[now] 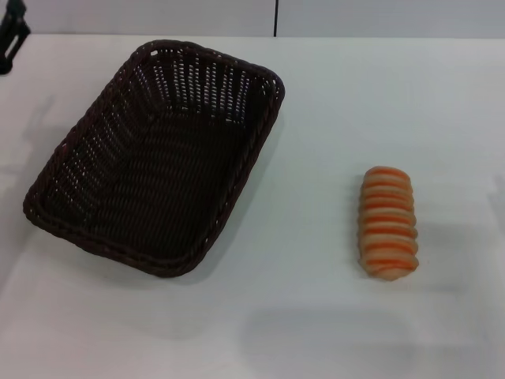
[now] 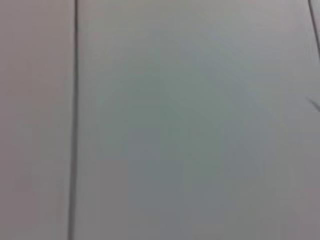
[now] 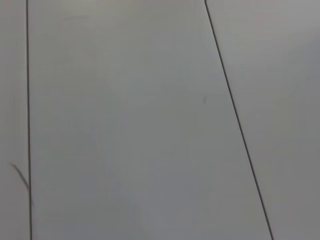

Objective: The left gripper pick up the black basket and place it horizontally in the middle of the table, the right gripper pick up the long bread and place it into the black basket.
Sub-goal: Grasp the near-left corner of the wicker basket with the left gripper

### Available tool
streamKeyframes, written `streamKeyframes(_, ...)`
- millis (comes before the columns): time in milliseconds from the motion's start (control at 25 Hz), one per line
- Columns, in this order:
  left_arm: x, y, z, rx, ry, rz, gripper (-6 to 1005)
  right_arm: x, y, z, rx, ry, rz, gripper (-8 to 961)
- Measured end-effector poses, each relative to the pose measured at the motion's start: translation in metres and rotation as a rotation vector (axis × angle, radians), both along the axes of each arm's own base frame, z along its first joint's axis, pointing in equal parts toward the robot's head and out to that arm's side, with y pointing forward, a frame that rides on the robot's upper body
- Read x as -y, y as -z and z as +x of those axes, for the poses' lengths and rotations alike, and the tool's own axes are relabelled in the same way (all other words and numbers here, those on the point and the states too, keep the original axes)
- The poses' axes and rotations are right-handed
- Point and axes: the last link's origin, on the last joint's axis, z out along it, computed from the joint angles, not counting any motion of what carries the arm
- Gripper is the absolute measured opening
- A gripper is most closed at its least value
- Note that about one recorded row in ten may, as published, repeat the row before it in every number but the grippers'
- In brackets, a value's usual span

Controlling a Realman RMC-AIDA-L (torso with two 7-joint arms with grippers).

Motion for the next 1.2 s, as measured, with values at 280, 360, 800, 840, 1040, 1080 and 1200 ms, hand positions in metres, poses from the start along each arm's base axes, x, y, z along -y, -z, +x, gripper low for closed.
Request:
streamKeyframes(280, -0.024, -0.036, 0.033, 0.041, 0.000, -0.208, 783, 0.000, 0.001, -0.002, -0.011, -0.002, 0.001, 822)
streamKeyframes(360, -0.029, -0.039, 0.042, 0.003, -0.019, -0.225, 783, -0.001, 0.001, -0.002, -0.011, -0.005, 0.000, 822)
streamKeyframes(800, -0.045, -0.032, 0.074, -0.221, -0.178, -0.199, 782, -0.006, 0.001, -0.005, -0.009, -0.019, -0.005, 823)
streamKeyframes(840, -0.048, -0.035, 0.083, -0.254, -0.229, -0.152, 782, -0.006, 0.001, -0.005, -0.009, -0.019, -0.005, 823)
streamKeyframes(1040, -0.050, -0.040, 0.093, -0.309, -0.263, -0.104, 782, -0.008, 0.002, -0.005, -0.009, -0.015, -0.012, 823)
streamKeyframes(1080, -0.056, -0.041, 0.111, -0.392, -0.324, -0.178, 782, -0.008, 0.002, -0.005, -0.008, -0.015, -0.013, 823)
streamKeyframes(1200, -0.057, -0.041, 0.118, -0.412, -0.342, -0.226, 782, -0.008, 0.002, -0.004, -0.007, -0.012, -0.015, 823)
